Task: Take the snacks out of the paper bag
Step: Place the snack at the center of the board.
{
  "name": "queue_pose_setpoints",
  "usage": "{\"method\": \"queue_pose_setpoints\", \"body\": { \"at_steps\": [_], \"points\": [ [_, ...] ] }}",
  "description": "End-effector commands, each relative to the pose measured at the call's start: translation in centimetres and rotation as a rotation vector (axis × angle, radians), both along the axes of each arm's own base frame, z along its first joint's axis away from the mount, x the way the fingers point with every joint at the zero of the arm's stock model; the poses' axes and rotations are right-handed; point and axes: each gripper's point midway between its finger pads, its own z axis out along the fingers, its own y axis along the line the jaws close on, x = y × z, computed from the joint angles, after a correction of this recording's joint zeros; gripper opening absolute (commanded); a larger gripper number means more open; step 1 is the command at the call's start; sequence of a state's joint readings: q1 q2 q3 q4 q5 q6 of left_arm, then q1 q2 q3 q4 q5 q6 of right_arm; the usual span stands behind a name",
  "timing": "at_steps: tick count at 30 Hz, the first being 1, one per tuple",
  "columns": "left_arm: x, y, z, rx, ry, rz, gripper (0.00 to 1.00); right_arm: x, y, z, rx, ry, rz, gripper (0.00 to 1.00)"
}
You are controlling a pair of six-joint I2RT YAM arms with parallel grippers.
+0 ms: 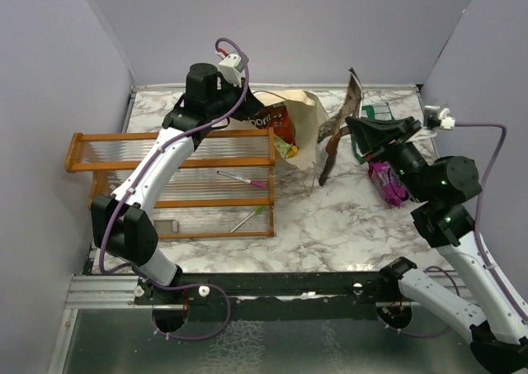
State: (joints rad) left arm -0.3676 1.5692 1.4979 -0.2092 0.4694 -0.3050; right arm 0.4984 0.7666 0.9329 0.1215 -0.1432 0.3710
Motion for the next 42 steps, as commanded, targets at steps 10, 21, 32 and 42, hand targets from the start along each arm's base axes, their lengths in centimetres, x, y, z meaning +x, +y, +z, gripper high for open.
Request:
{"method": "queue_pose_setpoints", "body": {
  "at_steps": [10, 21, 32, 42],
  "points": [
    [0.4, 0.7, 1.6, -0.008, -0.034, 0.039, 0.00, -1.0, -12.4, -1.0, 0.239, 0.101, -0.559, 0.01],
    [0.4, 0.6, 1.6, -0.007, -0.035, 0.038, 0.00, 2.0, -17.0, -7.9, 0.246, 0.200, -0.929, 0.01],
    [0.3, 0.7, 1.8, -0.010, -0.039, 0.038, 0.00, 9.0, -16.8, -6.2, 0.222, 0.156, -1.069, 0.01],
    [0.3, 0.6, 1.7, -0.024, -0.029, 0.025, 0.00, 13.9, -20.0, -5.9, 0.292, 0.222, -1.068, 0.01]
  ]
}}
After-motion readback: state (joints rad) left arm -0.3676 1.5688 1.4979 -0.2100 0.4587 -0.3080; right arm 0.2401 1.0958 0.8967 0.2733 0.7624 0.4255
